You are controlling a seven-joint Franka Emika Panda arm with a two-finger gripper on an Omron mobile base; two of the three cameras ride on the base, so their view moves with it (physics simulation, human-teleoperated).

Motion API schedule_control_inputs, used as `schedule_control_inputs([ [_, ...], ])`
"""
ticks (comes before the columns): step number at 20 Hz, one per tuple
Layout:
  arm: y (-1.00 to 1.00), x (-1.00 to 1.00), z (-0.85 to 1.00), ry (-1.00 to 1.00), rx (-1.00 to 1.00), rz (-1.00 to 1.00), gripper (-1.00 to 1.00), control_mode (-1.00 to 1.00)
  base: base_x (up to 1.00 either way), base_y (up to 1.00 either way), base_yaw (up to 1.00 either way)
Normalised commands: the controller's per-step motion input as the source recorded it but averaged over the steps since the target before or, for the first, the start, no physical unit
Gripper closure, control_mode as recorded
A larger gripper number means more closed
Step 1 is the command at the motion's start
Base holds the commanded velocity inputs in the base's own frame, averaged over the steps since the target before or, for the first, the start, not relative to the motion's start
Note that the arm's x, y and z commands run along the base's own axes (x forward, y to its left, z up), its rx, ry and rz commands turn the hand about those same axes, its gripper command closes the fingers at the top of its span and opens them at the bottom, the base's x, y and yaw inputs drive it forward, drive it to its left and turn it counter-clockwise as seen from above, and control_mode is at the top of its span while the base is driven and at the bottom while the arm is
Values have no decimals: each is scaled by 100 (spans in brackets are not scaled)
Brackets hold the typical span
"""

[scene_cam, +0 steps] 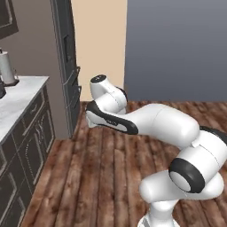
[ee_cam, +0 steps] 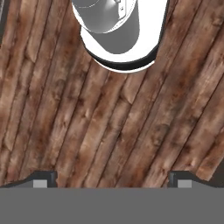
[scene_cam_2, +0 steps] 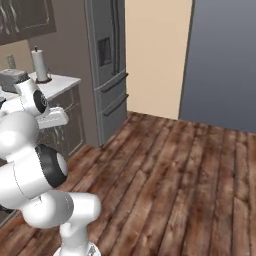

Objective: Pick the pot and pot and place them in the sink. Then turn on the water.

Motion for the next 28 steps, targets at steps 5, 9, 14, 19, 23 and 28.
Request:
schedule_control_inputs([
  [5,0,0,0,0,0,0,-100,100,33,-11,-34],
  [9,0,0,0,0,0,0,-100,100,34,-11,-34],
  [14,0,0,0,0,0,0,-100,100,33,-14,-34],
  [19,0,0,0,0,0,0,-100,100,31,-13,-35],
  [23,0,0,0,0,0,0,-100,100,32,-13,-35],
  [28,0,0,0,0,0,0,-100,100,35,-18,-34],
])
